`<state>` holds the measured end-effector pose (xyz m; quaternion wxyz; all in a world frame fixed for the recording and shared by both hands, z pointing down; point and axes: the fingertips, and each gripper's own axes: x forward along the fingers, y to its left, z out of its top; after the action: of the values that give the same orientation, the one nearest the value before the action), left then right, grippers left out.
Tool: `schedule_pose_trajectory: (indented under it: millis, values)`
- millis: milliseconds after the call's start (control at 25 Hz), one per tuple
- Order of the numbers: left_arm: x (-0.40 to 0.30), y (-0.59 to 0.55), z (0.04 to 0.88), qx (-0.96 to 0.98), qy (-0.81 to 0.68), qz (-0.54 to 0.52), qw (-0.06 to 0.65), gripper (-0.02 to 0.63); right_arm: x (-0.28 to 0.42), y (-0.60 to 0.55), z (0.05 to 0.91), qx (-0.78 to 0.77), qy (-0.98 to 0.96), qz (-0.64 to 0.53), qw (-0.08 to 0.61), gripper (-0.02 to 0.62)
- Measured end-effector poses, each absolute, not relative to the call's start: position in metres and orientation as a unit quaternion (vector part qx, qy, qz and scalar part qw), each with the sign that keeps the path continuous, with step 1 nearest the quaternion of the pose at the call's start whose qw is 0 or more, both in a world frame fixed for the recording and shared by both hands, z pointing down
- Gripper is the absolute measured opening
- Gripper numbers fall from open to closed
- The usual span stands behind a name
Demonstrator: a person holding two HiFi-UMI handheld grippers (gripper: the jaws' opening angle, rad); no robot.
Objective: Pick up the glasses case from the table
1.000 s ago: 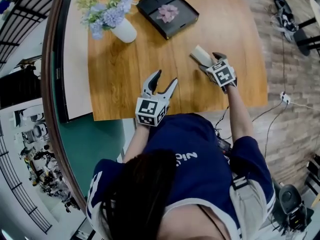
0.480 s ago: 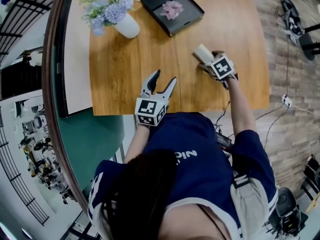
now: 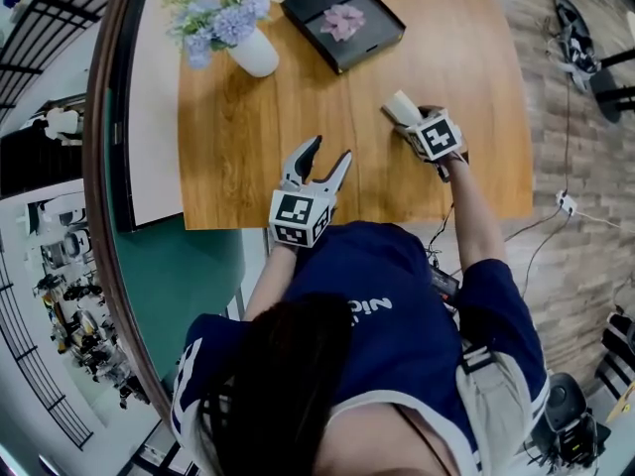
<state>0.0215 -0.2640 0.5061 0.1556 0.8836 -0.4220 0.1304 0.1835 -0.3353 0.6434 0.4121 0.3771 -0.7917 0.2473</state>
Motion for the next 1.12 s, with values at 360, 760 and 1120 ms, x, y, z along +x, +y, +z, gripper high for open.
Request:
schedule_pose_trajectory:
  millis: [360, 760, 1120]
  values:
    - [0.014, -0.260, 0.509, 0.884, -0.418, 0.130, 0.161, 0.250, 0.190, -0.327, 0.619, 0.426, -0.790, 0.280, 0.341, 0.307]
    - [0.025, -0.260, 0.507, 0.895, -0.395, 0.108, 0.174, 0.245, 0.182, -0.311, 0.556, 0.472, -0.808, 0.263, 0.235, 0.310]
    - [0.042, -0.257, 0.492, 0.910, -0.366, 0.078, 0.179, 0.232, 0.187, -0.278, 0.490, 0.527, -0.811, 0.217, 0.129, 0.311]
